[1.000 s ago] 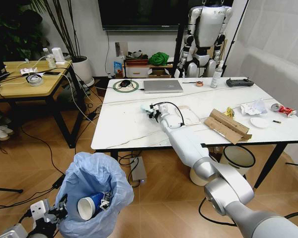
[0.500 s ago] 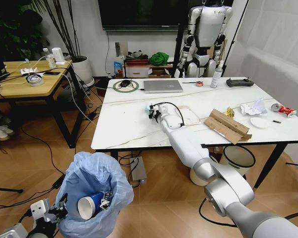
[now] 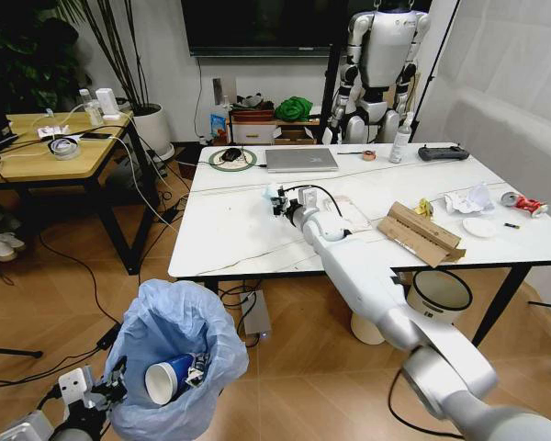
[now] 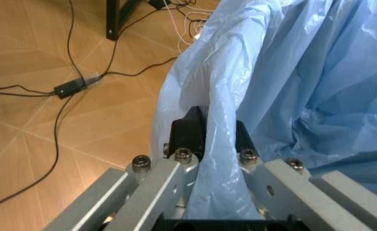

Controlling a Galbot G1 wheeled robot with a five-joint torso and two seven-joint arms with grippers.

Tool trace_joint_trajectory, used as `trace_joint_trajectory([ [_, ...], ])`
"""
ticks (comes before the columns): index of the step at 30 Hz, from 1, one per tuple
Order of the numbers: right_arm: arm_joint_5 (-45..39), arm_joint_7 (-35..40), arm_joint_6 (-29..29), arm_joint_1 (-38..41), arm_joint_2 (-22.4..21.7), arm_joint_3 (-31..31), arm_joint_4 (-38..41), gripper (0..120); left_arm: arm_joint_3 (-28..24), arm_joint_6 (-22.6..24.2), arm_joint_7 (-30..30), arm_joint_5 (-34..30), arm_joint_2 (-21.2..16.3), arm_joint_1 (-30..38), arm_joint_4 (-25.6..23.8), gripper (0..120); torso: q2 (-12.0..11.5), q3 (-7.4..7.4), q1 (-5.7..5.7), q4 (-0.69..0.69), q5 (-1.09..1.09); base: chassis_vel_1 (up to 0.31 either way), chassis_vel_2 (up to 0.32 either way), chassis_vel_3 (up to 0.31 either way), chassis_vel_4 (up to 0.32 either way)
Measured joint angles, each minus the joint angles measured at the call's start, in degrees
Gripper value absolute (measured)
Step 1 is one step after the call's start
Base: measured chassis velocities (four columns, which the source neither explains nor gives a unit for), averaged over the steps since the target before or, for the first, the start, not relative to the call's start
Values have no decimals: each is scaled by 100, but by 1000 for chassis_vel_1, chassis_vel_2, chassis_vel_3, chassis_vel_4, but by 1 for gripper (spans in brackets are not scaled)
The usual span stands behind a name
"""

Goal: Pick up the trash bin and place the trash from the table into it.

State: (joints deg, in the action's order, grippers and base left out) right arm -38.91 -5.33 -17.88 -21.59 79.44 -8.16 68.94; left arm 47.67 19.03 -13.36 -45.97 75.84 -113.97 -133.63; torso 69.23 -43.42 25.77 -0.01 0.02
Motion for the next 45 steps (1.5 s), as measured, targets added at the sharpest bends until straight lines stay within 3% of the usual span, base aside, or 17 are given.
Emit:
trace_joint_trajectory([
  [3, -762, -206, 296, -417, -370, -449, 1205, 0, -2, 8, -5, -17, 2, 14, 2, 2, 0, 1, 0, 0, 0, 0, 0, 0, 0],
  [8, -1134, -589, 755, -596, -656, -974, 1995, 0, 17, 19, -21, -58, -1, 17, -4, 2, 0, 1, 0, 2, -2, 0, 0, 0, 0],
  [12, -1516, -1214, 1148, -810, -1208, -1704, 3149, 0, 56, 28, -44, -105, -6, 16, -30, 2, 0, 1, -1, 1, -2, 0, 0, 0, 0],
  [17, -1420, -1623, 1251, -987, -1647, -2146, 3623, 0, 67, 39, -77, -158, -14, 37, -45, 2, 1, 1, -1, 0, -2, 0, 0, 0, 0],
  [25, -464, -1907, 1484, -1350, -1937, -2383, 3527, 0, 66, 52, -101, -200, -9, 39, -120, 2, 0, 0, 0, 1, -1, 0, 0, 0, 0],
  [30, -78, -1911, 1592, -1498, -2014, -2373, 3466, 14, 64, 56, -119, -208, -9, 36, -158, 2, 0, 0, -1, 0, -1, 0, 0, 0, 0],
  [34, 37, -1834, 1674, -1571, -2085, -2290, 3443, 31, 39, 59, -124, -206, -21, 25, -187, 2, 0, 0, 0, 1, -2, 0, 0, 0, 0],
  [37, 43, -1765, 1698, -1597, -2129, -2227, 3445, 37, 31, 60, -124, -201, -32, 18, -193, 2, 0, 0, 0, 1, -2, 0, 0, 0, 0],
  [40, 82, -1562, 1759, -1668, -2203, -2104, 3481, 54, 20, 60, -115, -192, -78, 15, -194, 2, 0, 0, 0, 1, -2, 0, 0, 0, 0],
  [43, 101, -1492, 1791, -1730, -2238, -2061, 3514, 60, 12, 60, -112, -197, -112, 25, -194, 2, 0, 0, 0, 1, -2, 0, 0, 0, 0],
  [45, 148, -1476, 1841, -1809, -2284, -2044, 3553, 70, 9, 60, -110, -205, -144, 37, -194, 2, 0, 0, 0, 1, -2, 0, 0, 0, 0],
])
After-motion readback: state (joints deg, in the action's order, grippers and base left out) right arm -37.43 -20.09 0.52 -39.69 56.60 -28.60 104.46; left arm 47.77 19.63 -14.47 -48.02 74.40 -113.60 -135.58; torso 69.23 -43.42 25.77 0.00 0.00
